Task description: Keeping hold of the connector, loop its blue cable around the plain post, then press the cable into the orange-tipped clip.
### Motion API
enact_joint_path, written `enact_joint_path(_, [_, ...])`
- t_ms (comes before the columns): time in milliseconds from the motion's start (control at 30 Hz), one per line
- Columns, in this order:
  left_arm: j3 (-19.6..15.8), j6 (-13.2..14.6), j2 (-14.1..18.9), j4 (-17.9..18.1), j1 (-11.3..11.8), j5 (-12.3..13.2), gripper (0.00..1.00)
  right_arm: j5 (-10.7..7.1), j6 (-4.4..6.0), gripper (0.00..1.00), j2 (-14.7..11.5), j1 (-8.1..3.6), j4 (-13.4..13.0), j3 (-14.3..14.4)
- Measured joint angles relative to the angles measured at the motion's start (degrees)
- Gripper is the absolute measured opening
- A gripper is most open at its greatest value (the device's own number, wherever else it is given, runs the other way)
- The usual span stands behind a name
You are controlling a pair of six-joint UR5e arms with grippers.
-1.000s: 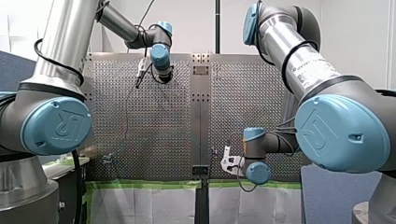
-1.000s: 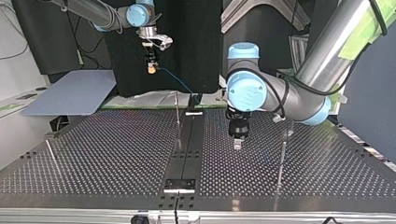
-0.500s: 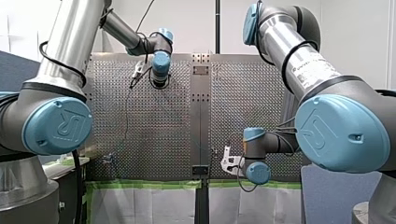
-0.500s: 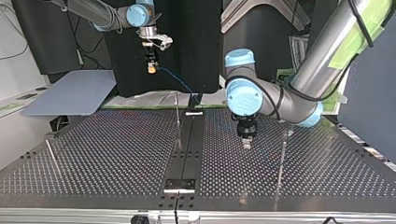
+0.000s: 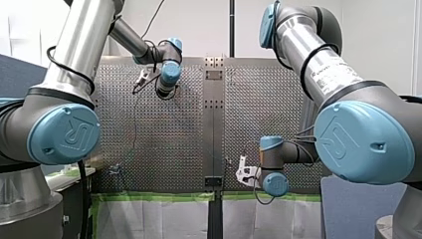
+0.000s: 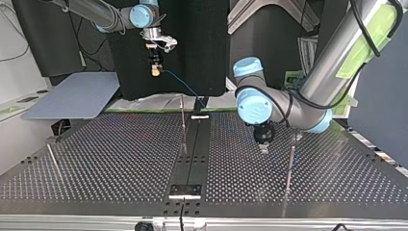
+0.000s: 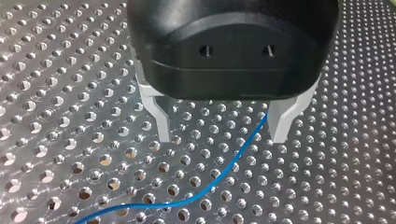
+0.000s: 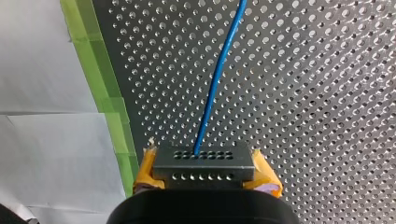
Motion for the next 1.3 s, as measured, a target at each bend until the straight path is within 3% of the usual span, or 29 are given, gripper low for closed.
enact_joint_path(367, [1.24, 0.29, -3.11, 0.16, -0.04, 1.14, 1.00, 0.00, -0.06, 0.00, 0.02, -0.05, -0.02, -0.02])
enact_joint_path(933, [2.19, -0.44, -7.45, 1.44, 0.39, 0.76, 1.00, 0.00, -0.05, 0.00, -0.01, -0.05, -0.03, 0.03])
enact_joint_path(1300, [2.41, -2.63, -10.38, 3.76, -0.29, 0.55, 1.00, 0.00, 0.12, 0.00, 0.02, 0.09, -0.26, 0.00])
